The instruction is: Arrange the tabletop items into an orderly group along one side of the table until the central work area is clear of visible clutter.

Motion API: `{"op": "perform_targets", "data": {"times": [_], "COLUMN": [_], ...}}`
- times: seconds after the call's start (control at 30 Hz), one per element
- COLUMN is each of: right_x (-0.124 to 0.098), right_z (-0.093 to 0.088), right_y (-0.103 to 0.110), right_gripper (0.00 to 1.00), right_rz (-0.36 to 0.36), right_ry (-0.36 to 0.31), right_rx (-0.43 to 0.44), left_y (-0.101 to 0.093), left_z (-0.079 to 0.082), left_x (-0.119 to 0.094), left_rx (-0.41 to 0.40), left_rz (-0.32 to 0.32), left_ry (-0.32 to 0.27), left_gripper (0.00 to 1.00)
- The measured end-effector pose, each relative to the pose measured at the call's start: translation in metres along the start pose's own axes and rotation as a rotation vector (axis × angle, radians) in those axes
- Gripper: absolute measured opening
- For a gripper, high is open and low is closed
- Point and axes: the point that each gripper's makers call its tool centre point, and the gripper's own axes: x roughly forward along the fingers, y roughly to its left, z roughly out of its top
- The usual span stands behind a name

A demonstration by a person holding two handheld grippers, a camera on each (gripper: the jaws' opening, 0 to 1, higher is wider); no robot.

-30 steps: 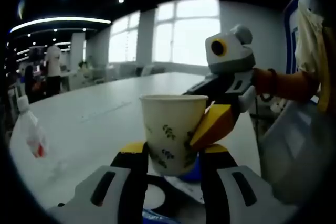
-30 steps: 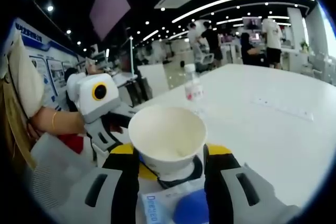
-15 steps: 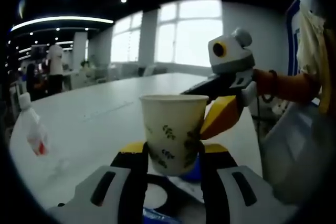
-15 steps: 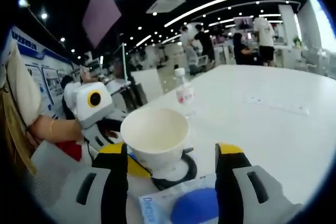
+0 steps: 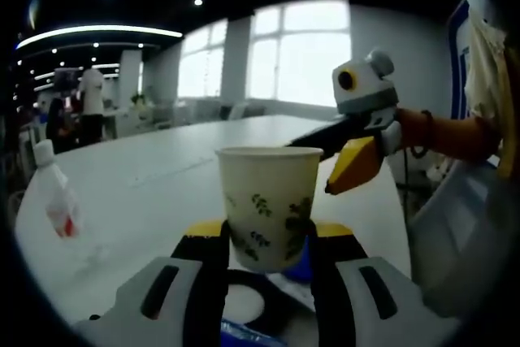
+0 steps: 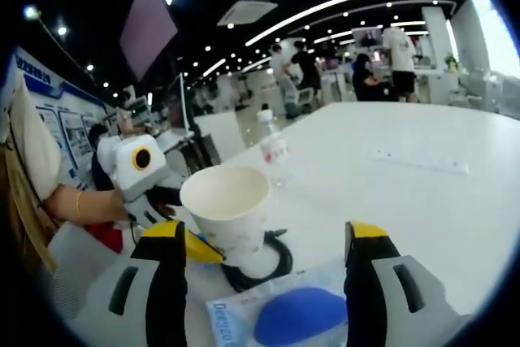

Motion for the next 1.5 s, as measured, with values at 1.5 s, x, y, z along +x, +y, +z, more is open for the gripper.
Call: {"op": "perform_targets", "data": {"times": [1.5], "right_x": [-0.014], "right_z": [-0.015], "right_y": [-0.022], "right_gripper": [1.0], "right_rz": [-0.076], "right_ry": [0.058], "right_rx": [-0.021], "left_y": [0.05], "left_z": [0.015], "left_x": [-0.01], "left_rx": [-0.027], "left_rz": [0.148], "left_ry": [-0.059], "left_gripper": [0.36]}}
